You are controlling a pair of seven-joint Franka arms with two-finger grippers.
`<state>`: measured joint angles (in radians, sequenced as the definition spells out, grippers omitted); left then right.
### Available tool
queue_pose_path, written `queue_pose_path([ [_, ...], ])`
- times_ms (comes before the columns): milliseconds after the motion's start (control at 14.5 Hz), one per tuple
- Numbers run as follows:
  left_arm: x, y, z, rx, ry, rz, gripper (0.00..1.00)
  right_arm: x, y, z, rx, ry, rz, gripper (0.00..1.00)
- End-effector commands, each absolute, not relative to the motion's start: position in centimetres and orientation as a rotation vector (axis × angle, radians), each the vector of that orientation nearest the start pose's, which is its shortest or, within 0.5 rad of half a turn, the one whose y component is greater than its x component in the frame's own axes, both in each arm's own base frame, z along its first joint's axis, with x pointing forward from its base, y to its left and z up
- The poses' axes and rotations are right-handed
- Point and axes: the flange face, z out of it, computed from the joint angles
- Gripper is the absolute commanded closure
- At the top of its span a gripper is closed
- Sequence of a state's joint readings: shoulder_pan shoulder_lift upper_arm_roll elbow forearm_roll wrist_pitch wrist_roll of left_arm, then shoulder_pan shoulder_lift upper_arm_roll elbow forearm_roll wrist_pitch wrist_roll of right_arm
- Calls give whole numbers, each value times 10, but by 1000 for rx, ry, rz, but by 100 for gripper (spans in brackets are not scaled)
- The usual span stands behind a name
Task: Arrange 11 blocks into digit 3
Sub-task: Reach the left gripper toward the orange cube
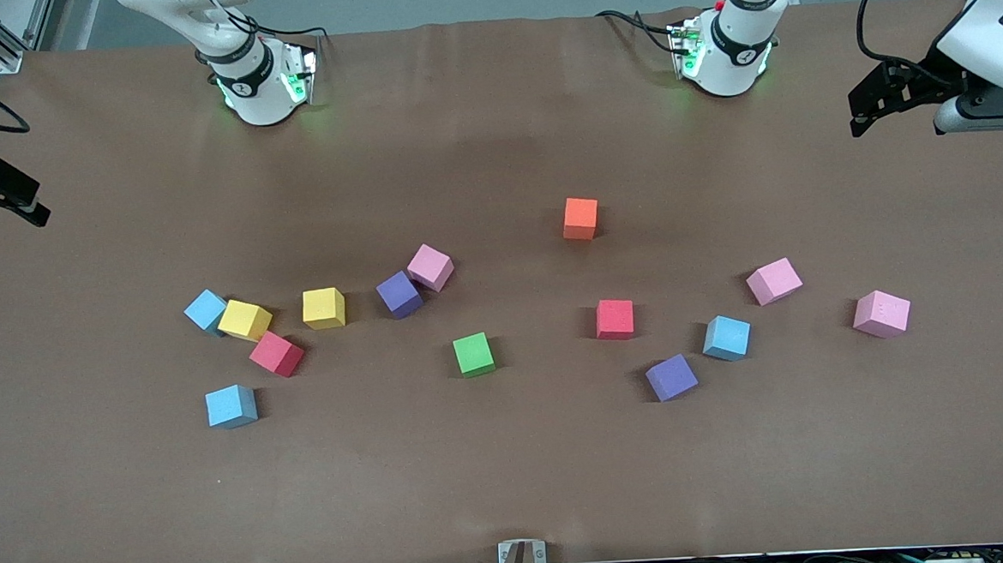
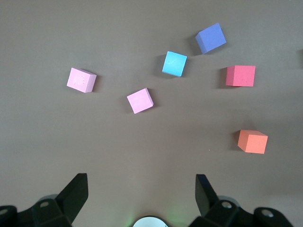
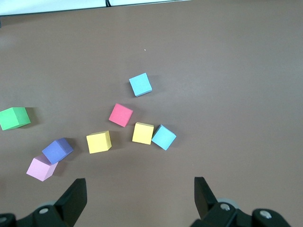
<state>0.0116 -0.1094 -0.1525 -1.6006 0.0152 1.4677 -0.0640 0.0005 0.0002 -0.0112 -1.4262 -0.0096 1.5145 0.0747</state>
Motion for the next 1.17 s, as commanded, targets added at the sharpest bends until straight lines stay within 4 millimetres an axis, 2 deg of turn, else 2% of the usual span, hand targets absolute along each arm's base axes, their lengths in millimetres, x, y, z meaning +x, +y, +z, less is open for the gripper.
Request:
queue_pose_path([
  [0, 501, -75, 664, -3106, 134, 40, 0, 547, -9, 690, -3127, 129, -146, 0],
  [206, 503, -74, 663, -3107, 137, 45, 0, 547, -10, 690, -3127, 133, -149, 0],
  [344, 514, -79, 662, -3120, 140, 42, 0, 547, -9, 690, -3127, 129, -149, 0],
  [551, 531, -93, 643, -3127, 163, 95, 0, 547, -8, 690, -3124, 126, -148, 0],
  [688, 536, -134, 618, -3119, 250, 165, 0, 548, -6, 689, -3123, 123, -146, 0],
  [757, 536, -164, 606, -3126, 235, 188, 0, 548, -6, 689, -3122, 125, -146, 0],
  [826, 535, -184, 598, -3135, 175, 189, 0, 549, -4, 688, -3121, 120, -143, 0],
  [964, 526, -234, 573, -3135, 213, 177, 0, 553, 1, 681, -3122, 108, -124, 0],
  [1101, 510, -285, 536, -3132, 184, 174, 0, 559, 19, 671, -3124, 66, -97, 0],
])
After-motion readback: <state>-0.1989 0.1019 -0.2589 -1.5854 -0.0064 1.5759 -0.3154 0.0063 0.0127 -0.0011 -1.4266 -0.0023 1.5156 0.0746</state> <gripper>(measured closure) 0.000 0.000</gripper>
